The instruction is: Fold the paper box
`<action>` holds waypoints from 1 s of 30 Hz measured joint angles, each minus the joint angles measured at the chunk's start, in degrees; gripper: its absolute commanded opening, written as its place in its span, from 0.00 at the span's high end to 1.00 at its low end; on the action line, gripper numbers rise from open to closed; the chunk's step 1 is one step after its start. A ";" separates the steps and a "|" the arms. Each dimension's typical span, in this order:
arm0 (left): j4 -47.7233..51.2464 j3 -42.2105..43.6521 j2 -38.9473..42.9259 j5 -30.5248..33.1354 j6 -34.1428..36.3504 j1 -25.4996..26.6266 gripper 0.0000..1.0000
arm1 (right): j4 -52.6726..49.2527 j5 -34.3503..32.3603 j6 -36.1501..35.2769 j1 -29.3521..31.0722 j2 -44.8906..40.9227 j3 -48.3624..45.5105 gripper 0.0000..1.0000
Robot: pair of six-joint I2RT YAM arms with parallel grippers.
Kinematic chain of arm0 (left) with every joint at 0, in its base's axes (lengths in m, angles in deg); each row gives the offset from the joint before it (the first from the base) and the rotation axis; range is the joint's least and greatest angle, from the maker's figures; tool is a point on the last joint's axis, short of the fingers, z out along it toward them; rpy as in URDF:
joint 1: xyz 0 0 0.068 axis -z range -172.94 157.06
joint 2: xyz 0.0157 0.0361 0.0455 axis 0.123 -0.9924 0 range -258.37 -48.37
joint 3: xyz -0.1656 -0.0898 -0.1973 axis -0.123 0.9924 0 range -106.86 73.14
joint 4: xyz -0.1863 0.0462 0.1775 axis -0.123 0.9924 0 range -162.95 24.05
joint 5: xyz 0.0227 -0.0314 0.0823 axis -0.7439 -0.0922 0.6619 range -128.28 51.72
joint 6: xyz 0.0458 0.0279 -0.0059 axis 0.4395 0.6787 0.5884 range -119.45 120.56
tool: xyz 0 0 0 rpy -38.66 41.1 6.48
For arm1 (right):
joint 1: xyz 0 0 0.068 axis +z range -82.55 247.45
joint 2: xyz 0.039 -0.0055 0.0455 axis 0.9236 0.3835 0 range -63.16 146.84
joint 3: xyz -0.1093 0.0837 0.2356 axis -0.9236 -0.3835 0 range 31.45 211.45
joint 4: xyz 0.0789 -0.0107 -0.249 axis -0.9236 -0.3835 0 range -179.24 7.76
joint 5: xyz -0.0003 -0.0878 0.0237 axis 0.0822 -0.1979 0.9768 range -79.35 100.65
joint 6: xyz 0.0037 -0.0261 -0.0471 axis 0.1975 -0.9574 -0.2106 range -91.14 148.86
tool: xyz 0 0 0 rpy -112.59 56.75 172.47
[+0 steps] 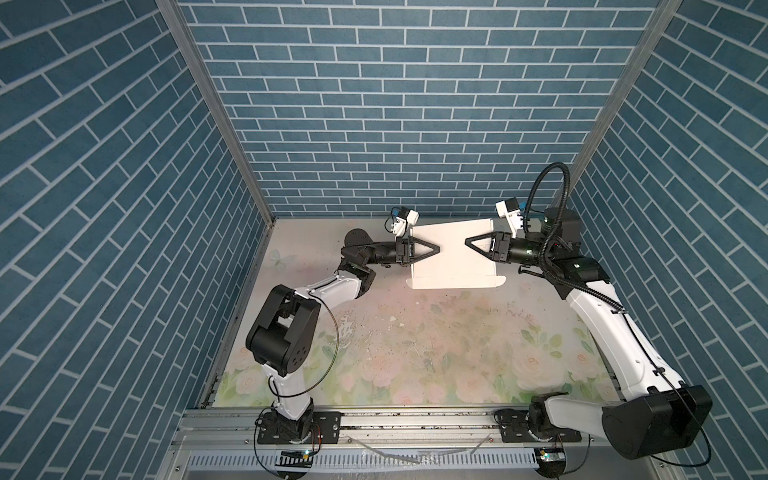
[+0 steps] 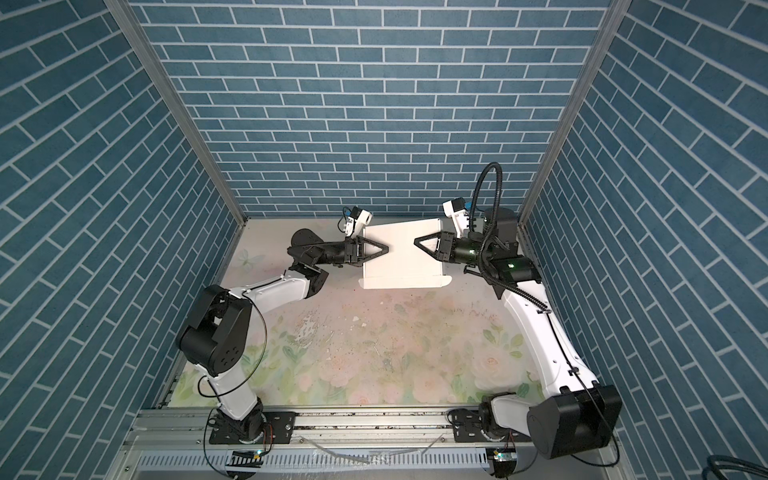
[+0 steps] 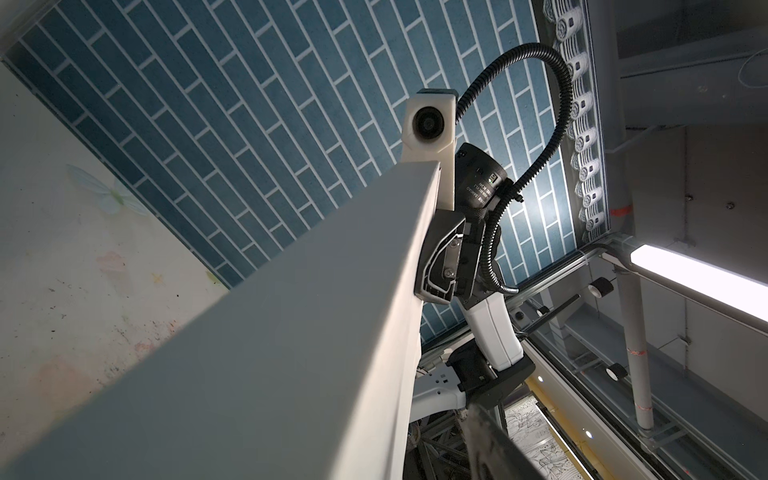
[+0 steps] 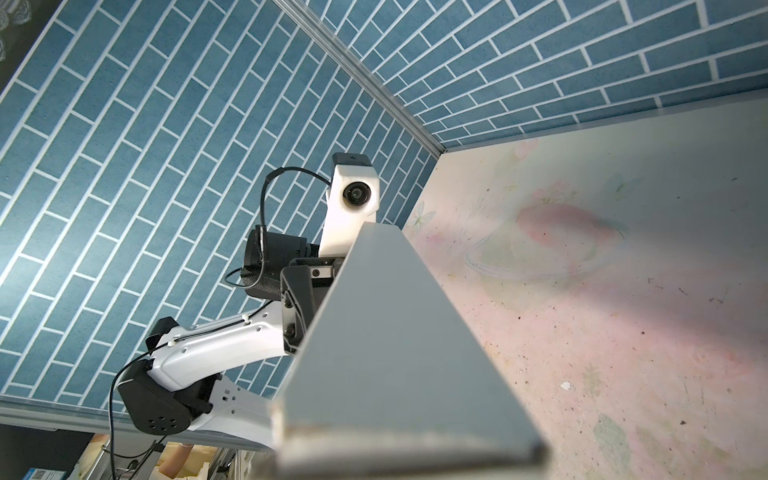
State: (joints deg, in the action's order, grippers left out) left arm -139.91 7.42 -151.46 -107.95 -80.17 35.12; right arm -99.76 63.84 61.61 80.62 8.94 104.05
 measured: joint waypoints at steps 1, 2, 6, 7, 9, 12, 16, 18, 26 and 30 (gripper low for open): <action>0.26 0.02 -0.02 -0.15 0.55 0.00 0.32 | -0.02 0.00 0.00 0.00 0.04 0.00 0.92; 0.52 0.02 -0.04 -0.28 1.07 -0.02 0.32 | -0.02 0.00 0.02 0.00 0.11 0.00 0.92; 2.29 0.02 -0.04 -0.46 3.23 -0.07 0.40 | 0.04 0.26 0.37 0.00 0.68 0.13 0.92; 2.95 0.02 -0.09 -0.46 3.78 -0.13 0.42 | 0.09 0.33 0.44 0.00 0.81 0.13 0.92; 3.74 0.02 -0.26 -0.44 4.59 -0.13 0.43 | 0.11 0.48 0.44 0.00 1.11 0.13 0.92; 4.31 0.00 -0.81 -0.20 5.46 0.00 0.43 | 0.02 0.57 0.46 0.00 1.49 0.13 0.92; 4.74 -0.92 -1.84 0.87 5.99 0.46 0.47 | 0.07 0.46 0.48 -0.33 1.68 0.13 0.92; 4.85 -1.49 -2.32 1.46 5.99 0.57 0.51 | 0.37 0.44 0.70 -0.48 1.68 0.13 0.92; 2.89 -4.11 -4.15 2.36 3.80 0.59 0.56 | 2.45 0.15 1.25 -1.05 1.66 0.09 0.92; 0.57 -4.98 -4.96 2.49 1.90 0.57 0.60 | 3.41 0.15 1.51 -1.29 1.55 0.02 0.92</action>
State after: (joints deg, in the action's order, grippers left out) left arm -139.34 2.44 -156.42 -105.46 -78.27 35.68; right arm -96.35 63.99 63.12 79.33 10.49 104.07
